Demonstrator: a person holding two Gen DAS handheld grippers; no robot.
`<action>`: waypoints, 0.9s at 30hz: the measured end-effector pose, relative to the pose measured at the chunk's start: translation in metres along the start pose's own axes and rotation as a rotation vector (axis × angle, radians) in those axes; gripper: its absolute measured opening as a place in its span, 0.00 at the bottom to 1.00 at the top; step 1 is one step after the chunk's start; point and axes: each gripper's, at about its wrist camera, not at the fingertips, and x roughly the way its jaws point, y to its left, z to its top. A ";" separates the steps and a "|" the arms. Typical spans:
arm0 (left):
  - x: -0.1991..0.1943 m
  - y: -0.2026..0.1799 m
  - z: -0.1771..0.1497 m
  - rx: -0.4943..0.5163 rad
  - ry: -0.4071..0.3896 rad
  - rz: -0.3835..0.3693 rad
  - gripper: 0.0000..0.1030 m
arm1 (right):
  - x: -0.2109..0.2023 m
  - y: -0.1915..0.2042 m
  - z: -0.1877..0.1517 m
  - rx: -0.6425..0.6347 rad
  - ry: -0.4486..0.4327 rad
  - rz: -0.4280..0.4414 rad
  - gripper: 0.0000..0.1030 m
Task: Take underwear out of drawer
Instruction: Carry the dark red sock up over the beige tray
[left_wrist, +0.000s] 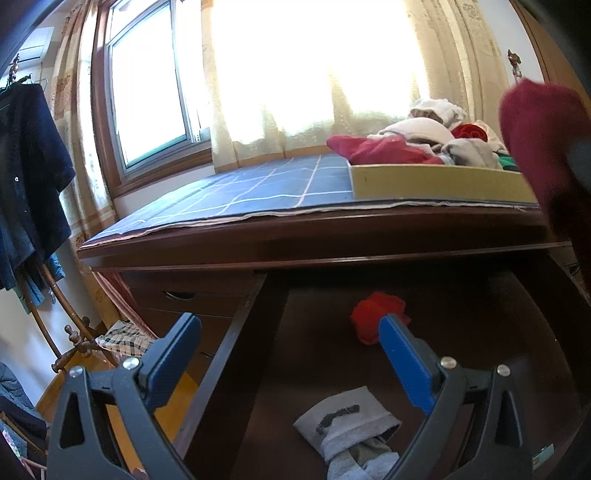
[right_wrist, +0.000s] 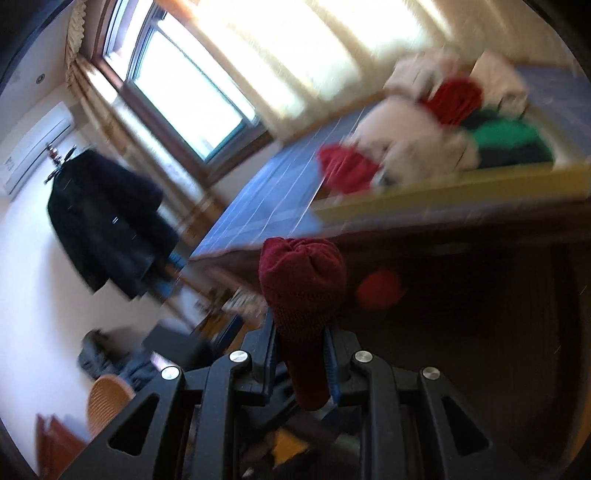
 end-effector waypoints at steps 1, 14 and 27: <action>0.000 0.000 0.000 0.000 0.000 -0.002 0.96 | 0.000 0.001 -0.008 0.005 0.027 0.020 0.23; 0.001 0.000 0.000 0.004 0.004 0.004 0.96 | -0.075 -0.050 0.009 0.012 -0.102 -0.222 0.23; -0.002 0.019 0.002 -0.096 0.004 -0.031 0.96 | 0.003 -0.027 -0.022 0.035 0.072 -0.045 0.23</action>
